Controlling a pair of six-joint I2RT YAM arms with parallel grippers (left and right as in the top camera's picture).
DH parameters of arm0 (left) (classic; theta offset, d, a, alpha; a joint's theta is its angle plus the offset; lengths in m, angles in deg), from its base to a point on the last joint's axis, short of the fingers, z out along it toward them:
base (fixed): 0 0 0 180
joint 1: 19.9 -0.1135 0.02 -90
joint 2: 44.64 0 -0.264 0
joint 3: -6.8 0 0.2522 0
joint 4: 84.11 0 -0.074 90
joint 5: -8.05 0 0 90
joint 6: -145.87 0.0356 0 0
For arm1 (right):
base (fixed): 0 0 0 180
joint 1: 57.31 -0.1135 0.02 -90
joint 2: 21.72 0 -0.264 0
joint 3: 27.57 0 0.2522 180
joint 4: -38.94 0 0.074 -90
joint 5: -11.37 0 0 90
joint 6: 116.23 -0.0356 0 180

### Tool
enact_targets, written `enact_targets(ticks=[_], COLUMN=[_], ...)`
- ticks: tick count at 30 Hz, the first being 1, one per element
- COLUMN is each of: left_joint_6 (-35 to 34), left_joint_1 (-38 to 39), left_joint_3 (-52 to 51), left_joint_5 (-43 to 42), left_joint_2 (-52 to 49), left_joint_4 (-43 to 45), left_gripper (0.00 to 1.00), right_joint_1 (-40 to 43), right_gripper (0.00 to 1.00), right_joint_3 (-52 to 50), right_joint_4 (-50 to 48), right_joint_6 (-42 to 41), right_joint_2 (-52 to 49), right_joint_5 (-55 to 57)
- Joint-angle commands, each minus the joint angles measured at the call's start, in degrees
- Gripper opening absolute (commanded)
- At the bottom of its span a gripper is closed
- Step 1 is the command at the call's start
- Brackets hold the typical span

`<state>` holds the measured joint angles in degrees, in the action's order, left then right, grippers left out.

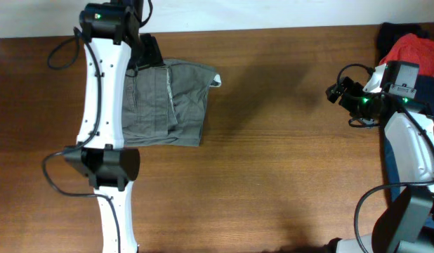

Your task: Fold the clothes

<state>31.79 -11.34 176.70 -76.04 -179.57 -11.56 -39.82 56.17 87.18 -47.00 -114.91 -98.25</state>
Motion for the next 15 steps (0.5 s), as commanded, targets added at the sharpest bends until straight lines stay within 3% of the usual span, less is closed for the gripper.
enact_targets(ticks=[1,6,15], left_joint_6=[-0.79,-1.01,-2.75], left_joint_1=[0.52,4.15,9.75], left_joint_3=[0.24,0.22,0.22], left_joint_5=[-1.97,8.04,18.62], left_joint_2=[-7.63,-12.39,-17.40], left_joint_4=[0.70,1.40,3.39], left_gripper=[0.76,0.78,0.80], right_joint_1=[0.15,0.15,0.15], right_gripper=[0.99,0.99,0.98], right_joint_3=[0.07,0.07,0.07], right_joint_4=[0.04,0.02,0.02], right_joint_6=[0.17,0.17,0.17], right_joint_2=[0.22,0.22,0.22], right_joint_5=[-0.31,-0.31,-0.31])
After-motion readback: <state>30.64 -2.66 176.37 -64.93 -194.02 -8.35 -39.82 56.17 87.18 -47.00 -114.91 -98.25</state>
